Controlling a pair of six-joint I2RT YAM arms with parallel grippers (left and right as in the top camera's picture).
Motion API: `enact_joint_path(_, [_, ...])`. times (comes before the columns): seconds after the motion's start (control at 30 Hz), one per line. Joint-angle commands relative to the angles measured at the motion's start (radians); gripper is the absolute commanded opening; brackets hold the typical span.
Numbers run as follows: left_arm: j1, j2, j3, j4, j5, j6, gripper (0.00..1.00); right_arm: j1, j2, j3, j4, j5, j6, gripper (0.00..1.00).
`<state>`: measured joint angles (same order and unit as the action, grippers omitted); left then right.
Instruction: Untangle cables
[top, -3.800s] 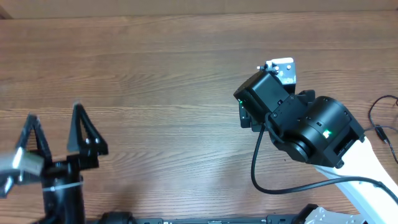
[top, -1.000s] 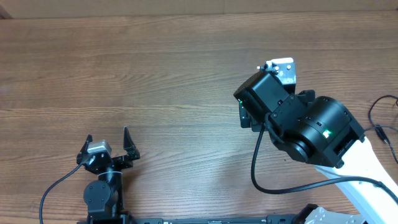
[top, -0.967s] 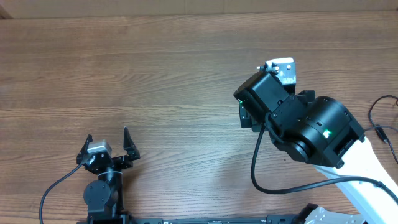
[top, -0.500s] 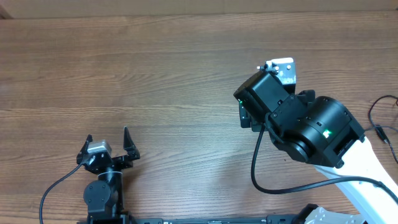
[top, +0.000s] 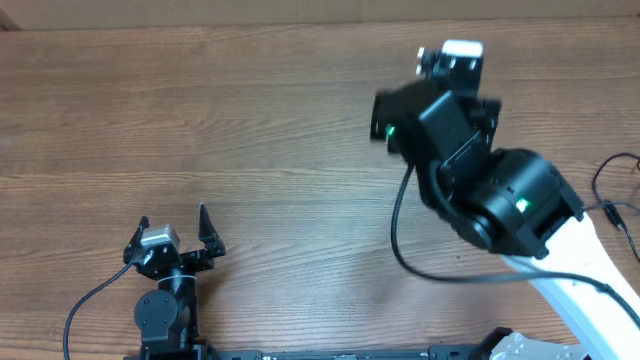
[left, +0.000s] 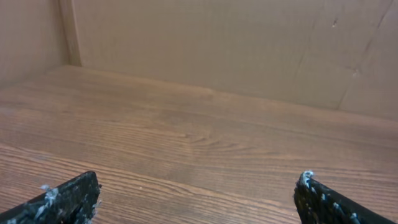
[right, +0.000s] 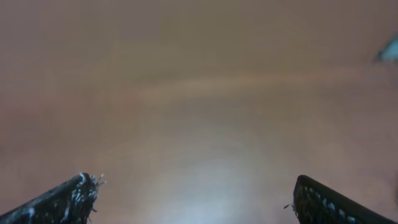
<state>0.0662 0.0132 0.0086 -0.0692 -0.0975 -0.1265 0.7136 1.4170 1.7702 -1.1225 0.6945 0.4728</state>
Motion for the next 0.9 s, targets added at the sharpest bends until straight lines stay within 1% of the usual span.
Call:
enact_joint_path(0.0, [0.006,-0.009,-0.003,-0.002,0.010,0.015,1.00,-0.069,-0.001,-0.038,0.151,-0.047,-0.221,1.00])
enact_joint_path(0.07, [0.006,-0.009,-0.003,-0.002,0.010,0.015,0.99,-0.125,-0.001,-0.076,0.294,-0.195,-0.313,1.00])
enact_joint_path(0.1, [0.006,-0.009,-0.003,-0.002,0.010,0.015,1.00,-0.153,-0.001,-0.094,0.349,-0.255,-0.328,1.00])
enact_joint_path(0.27, [0.006,-0.009,-0.003,-0.002,0.010,0.015,1.00,-0.301,-0.002,-0.208,0.585,-0.505,-0.330,1.00])
enact_joint_path(0.33, [0.006,-0.009,-0.003,-0.002,0.010,0.015,0.99,-0.341,-0.002,-0.240,0.625,-0.556,-0.330,1.00])
enact_joint_path(0.43, [0.006,-0.009,-0.003,-0.002,0.010,0.015,1.00,-0.386,-0.008,-0.281,0.644,-0.573,-0.330,1.00])
enact_joint_path(0.57, [0.006,-0.009,-0.003,-0.002,0.010,0.015,1.00,-0.437,-0.038,-0.320,0.646,-0.585,-0.386,1.00])
enact_joint_path(0.7, [0.006,-0.009,-0.003,-0.002,0.010,0.015,1.00,-0.487,-0.116,-0.389,0.662,-0.584,-0.417,1.00])
enact_joint_path(0.87, [0.006,-0.009,-0.003,-0.002,0.010,0.015,1.00,-0.555,-0.267,-0.528,0.699,-0.585,-0.418,1.00])
